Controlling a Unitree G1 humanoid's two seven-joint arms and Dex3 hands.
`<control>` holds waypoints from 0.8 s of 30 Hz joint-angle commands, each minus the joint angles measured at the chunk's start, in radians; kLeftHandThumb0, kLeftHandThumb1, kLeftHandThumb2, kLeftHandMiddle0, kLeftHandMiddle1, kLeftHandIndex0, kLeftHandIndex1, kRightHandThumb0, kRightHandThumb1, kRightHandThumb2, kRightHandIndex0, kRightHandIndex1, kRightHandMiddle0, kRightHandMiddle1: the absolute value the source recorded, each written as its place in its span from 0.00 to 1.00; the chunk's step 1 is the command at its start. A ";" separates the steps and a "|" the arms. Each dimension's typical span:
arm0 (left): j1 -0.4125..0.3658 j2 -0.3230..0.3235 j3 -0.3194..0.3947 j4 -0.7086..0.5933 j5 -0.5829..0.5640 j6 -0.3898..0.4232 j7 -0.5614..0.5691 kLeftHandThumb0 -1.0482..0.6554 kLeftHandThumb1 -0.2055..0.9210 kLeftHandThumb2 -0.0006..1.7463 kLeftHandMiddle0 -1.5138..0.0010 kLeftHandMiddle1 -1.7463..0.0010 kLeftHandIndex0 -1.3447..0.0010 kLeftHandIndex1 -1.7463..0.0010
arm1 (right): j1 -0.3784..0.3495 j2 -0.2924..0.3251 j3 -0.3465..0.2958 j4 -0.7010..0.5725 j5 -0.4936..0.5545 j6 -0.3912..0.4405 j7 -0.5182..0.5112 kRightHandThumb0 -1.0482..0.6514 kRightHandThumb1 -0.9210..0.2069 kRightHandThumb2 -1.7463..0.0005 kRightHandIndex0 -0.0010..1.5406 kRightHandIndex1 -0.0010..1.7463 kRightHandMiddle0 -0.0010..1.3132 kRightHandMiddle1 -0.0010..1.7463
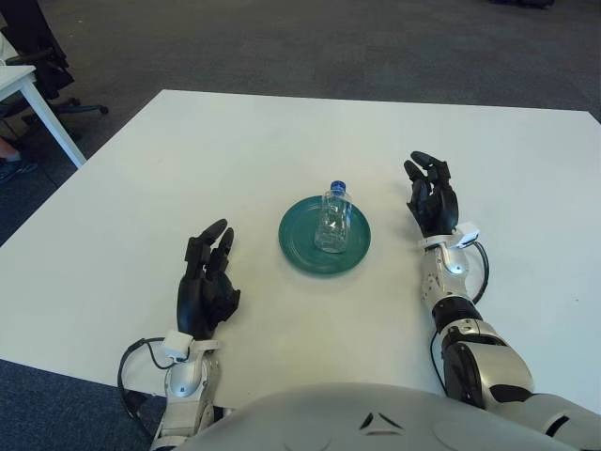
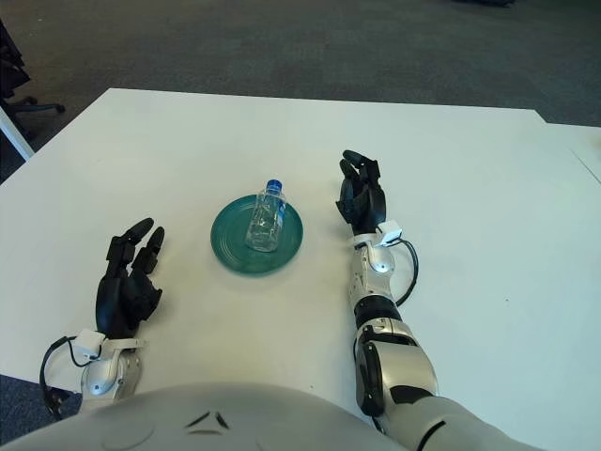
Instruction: Put the bottle into the plate.
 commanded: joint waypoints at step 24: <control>-0.669 0.042 -0.017 0.606 0.098 0.215 0.008 0.13 1.00 0.48 0.77 1.00 1.00 0.51 | 0.202 -0.014 0.005 0.067 -0.063 -0.046 -0.008 0.18 0.00 0.65 0.21 0.28 0.03 0.58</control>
